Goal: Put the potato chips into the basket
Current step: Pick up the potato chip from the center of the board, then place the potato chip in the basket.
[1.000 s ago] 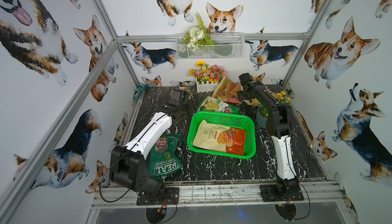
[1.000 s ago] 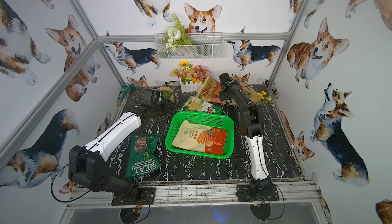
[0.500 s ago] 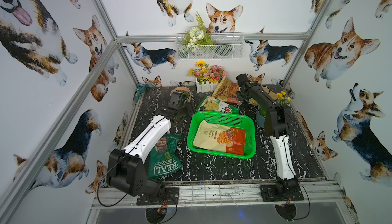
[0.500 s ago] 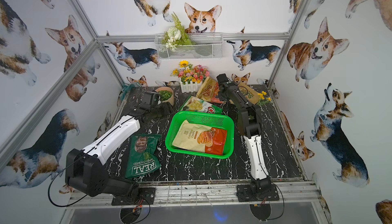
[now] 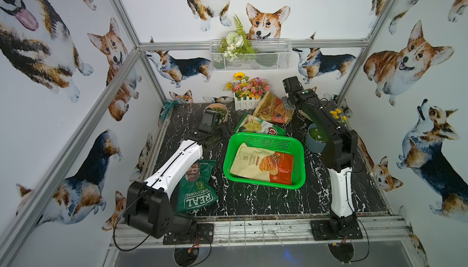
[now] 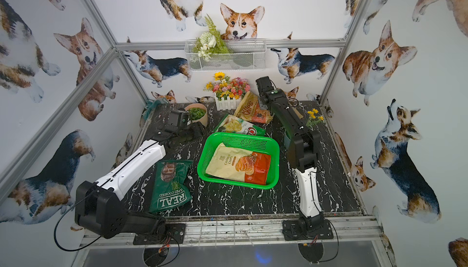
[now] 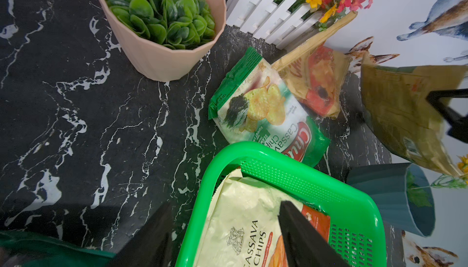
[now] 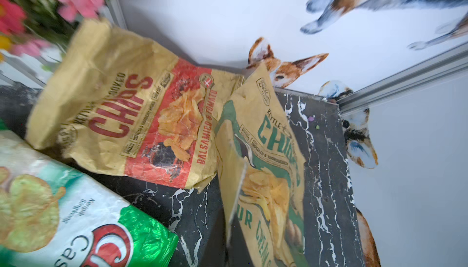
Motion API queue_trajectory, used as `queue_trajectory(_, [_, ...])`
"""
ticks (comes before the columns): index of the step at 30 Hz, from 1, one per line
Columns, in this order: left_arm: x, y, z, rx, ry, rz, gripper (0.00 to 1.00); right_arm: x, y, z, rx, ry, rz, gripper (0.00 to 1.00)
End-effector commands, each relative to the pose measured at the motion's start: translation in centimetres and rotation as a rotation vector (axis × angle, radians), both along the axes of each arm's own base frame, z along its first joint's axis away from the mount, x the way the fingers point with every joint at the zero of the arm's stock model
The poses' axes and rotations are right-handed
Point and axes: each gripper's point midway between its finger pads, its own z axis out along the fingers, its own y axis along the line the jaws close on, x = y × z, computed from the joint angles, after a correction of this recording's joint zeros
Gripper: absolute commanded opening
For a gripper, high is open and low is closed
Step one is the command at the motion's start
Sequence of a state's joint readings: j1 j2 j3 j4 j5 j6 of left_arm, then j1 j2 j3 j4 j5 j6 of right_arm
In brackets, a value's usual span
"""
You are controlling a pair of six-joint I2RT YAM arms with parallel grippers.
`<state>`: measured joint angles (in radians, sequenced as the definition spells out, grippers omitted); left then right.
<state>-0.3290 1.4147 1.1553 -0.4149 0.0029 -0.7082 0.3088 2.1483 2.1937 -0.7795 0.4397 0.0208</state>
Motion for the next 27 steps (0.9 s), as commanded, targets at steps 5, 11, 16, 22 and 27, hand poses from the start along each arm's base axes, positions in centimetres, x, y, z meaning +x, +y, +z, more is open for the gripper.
queue_trajectory(5, [-0.1,0.6,0.5,-0.003,-0.042,0.032,0.70,-2.4,3.6,6.2,0.060,-0.170,0.076,0.00])
queue_trajectory(11, [-0.6,1.2,1.3,0.002,-0.066,0.044,0.70,-6.3,4.8,11.0,0.162,-0.345,0.137,0.00])
queue_trajectory(16, [-1.1,1.7,1.6,0.005,-0.083,0.058,0.70,-9.9,5.5,15.3,0.206,-0.472,0.192,0.00])
queue_trajectory(22, [-1.7,2.5,1.7,0.020,-0.092,0.073,0.71,-14.2,5.3,18.6,0.210,-0.524,0.206,0.00])
queue_trajectory(27, [-1.6,3.0,2.5,0.031,-0.118,0.088,0.71,-18.3,6.3,19.2,0.231,-0.473,0.243,0.00])
